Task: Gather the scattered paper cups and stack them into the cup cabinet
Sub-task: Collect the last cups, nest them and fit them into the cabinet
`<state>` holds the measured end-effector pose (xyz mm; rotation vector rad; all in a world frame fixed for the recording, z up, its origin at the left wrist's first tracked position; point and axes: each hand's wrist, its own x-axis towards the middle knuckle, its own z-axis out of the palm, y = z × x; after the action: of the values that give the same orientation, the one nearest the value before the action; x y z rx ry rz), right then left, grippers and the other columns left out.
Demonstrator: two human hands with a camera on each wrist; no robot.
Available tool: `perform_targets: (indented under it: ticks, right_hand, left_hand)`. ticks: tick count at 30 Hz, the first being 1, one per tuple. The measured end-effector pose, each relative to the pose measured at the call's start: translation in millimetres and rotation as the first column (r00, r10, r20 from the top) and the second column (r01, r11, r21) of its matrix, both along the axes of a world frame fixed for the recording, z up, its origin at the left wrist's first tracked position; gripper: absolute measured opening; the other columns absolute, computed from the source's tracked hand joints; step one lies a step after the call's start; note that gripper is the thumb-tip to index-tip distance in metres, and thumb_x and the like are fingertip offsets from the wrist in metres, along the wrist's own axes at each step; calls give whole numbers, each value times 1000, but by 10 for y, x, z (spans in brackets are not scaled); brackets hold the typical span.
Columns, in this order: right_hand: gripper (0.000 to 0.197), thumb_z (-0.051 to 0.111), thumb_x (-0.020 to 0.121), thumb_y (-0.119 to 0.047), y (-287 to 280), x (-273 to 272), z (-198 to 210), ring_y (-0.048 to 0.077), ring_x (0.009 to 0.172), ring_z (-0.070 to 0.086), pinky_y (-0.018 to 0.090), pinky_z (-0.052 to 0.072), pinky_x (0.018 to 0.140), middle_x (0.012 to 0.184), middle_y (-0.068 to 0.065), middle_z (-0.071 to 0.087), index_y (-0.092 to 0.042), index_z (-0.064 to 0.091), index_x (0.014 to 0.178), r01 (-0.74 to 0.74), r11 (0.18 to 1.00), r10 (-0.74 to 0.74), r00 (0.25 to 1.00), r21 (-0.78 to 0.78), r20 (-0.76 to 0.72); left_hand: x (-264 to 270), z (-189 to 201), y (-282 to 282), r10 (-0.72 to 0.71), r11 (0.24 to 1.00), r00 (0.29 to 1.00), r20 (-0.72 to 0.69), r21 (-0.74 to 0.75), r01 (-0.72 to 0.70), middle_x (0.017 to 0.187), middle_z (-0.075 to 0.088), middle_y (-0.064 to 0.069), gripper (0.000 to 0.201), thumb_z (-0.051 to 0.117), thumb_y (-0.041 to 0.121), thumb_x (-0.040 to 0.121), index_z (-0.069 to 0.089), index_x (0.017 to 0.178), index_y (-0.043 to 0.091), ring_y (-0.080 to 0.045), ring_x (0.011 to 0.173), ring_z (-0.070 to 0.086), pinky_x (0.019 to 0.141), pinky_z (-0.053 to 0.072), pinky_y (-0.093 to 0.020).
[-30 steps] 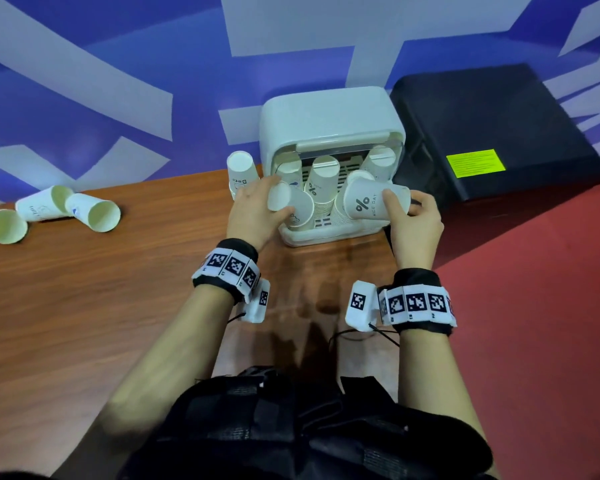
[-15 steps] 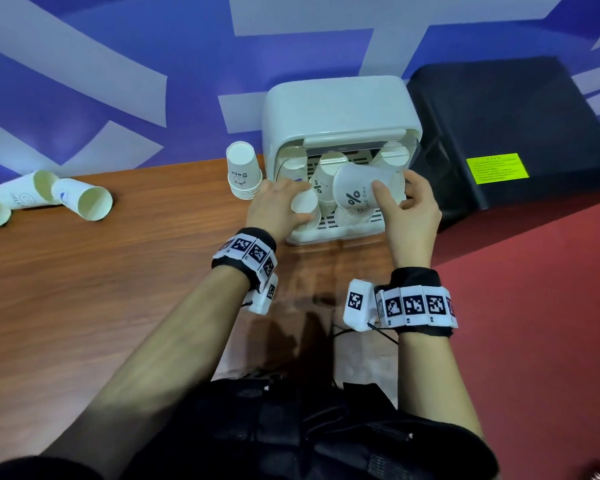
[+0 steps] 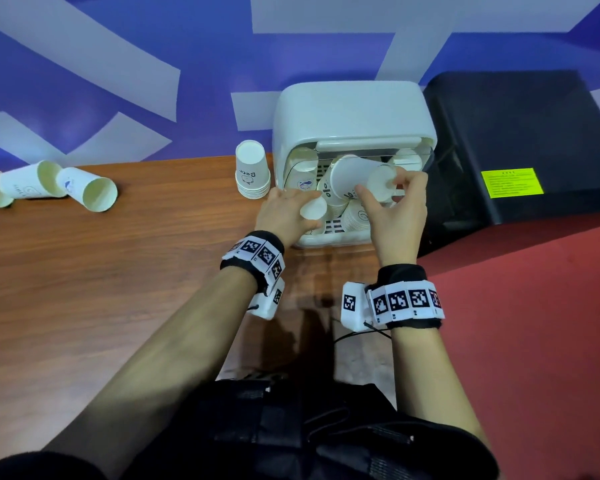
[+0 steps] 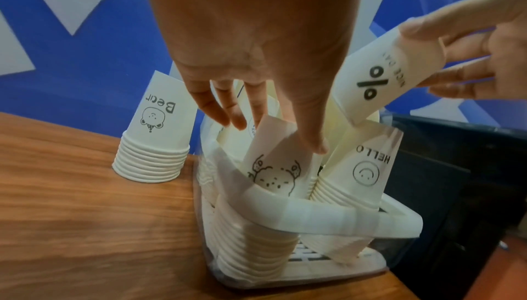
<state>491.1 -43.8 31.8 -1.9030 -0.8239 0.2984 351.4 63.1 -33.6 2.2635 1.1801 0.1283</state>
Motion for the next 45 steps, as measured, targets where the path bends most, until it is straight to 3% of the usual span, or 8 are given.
perform_targets:
  ticks: [3,6,8,10,15,30,35,45]
  right_hand:
    - [42,77,75,-29,43,-4,-93,19,101,52,14,41,81,102,-1,53,-20,42,95,-16,1000,16,999,-3,34]
    - [41,76,78,-30,101,-1,-167,12,103,47,31,49,86,103,-11,47,-16,47,103,-10,1000,11,1000,-28,19]
    - [45,75,79,-29,146,-4,-199,12,106,46,33,46,91,104,-13,45,-12,51,112,-3,999,5,999,-34,51]
    - [47,73,80,-27,200,-6,-224,16,110,46,27,40,94,108,-9,47,-10,52,118,-16,999,20,996,-42,90]
    - [42,69,82,-29,322,22,-290,22,114,46,34,38,98,120,2,57,-11,55,117,-57,992,77,981,-114,177]
    - [43,68,83,-39,409,189,-223,30,100,53,28,29,86,105,3,66,-12,62,115,-100,952,231,854,-290,465]
    - [37,67,83,-35,409,130,-215,34,99,54,37,33,87,104,5,68,-12,65,112,-91,942,247,841,-324,482]
    - [38,48,93,-27,625,140,-381,35,137,25,45,23,106,142,8,47,-17,59,128,-45,776,373,837,-629,400]
  left_hand:
    - [-62,-25,-37,24,999,996,90,-36,-21,134,54,3,59,64,47,84,44,139,37,-25,115,40,95,32,-31]
    - [-179,-32,-48,82,997,982,168,-20,-79,132,54,5,60,65,45,85,43,140,37,-21,114,39,94,29,-27]
    - [-258,-8,-59,132,991,972,195,-15,-131,132,54,5,58,66,43,85,45,138,35,-21,116,39,93,28,-25]
    - [-334,17,-79,178,984,957,228,-28,-177,133,54,3,56,67,42,85,48,137,32,-22,117,39,94,28,-25]
    - [-491,-28,-149,222,975,923,314,-48,-218,127,59,0,52,68,38,84,54,132,25,-26,112,46,97,35,-32]
    - [-547,-107,-179,328,944,873,362,-165,-286,117,60,6,48,68,30,86,53,131,24,-21,106,45,92,39,-31]
    - [-585,-141,-196,324,945,871,369,-170,-279,117,60,5,46,67,29,86,54,129,25,-21,107,46,91,39,-30]
    - [-715,-136,-174,380,924,855,353,-187,-334,116,60,1,48,66,28,88,51,133,22,-21,109,46,95,43,-38]
